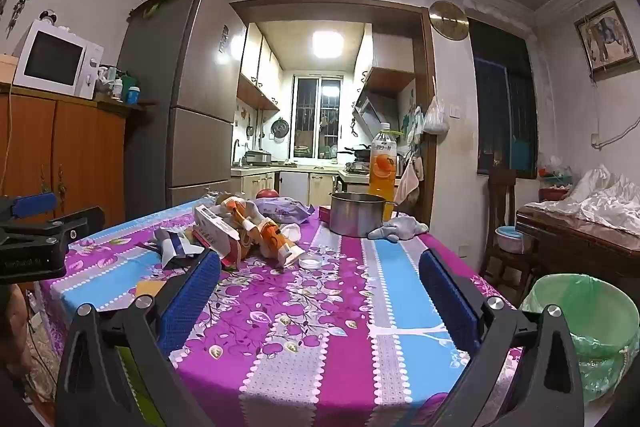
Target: Collect trash
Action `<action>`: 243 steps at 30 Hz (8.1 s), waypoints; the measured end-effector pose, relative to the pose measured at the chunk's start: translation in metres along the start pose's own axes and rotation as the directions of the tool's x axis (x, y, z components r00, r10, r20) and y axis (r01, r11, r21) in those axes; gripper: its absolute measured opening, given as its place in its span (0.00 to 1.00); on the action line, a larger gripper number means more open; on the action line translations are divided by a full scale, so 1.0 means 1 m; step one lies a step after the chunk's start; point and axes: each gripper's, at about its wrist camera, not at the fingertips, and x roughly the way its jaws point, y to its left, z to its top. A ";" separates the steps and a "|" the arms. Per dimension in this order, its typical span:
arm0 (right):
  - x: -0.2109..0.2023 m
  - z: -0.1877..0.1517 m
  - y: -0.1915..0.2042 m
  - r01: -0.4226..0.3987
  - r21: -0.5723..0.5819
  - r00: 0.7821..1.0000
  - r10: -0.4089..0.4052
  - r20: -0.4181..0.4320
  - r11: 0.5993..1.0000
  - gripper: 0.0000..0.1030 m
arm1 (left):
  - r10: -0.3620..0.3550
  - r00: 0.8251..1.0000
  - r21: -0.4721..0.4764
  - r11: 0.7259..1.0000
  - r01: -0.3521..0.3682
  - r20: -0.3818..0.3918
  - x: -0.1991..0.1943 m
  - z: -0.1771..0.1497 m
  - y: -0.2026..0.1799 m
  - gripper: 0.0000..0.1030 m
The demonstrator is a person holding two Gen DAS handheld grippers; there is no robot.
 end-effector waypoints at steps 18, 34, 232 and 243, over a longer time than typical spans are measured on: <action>0.003 -0.003 0.001 0.001 -0.004 1.000 -0.001 -0.013 1.000 0.96 | -0.004 1.000 0.004 1.000 0.004 -0.011 0.001 -0.003 0.000 0.95; 0.009 -0.007 0.004 -0.006 -0.004 1.000 0.006 -0.023 1.000 0.96 | 0.001 1.000 0.006 1.000 -0.001 -0.015 0.004 -0.001 -0.004 0.95; 0.223 0.056 -0.082 -0.390 0.191 0.808 0.434 -0.397 0.901 0.70 | -0.118 0.912 -0.151 0.987 0.063 -0.393 0.203 0.046 -0.023 0.43; 0.273 0.053 0.032 -0.557 0.152 0.705 0.562 -0.433 0.816 0.70 | -0.021 0.894 -0.293 0.948 -0.124 -0.448 0.208 0.022 0.099 0.43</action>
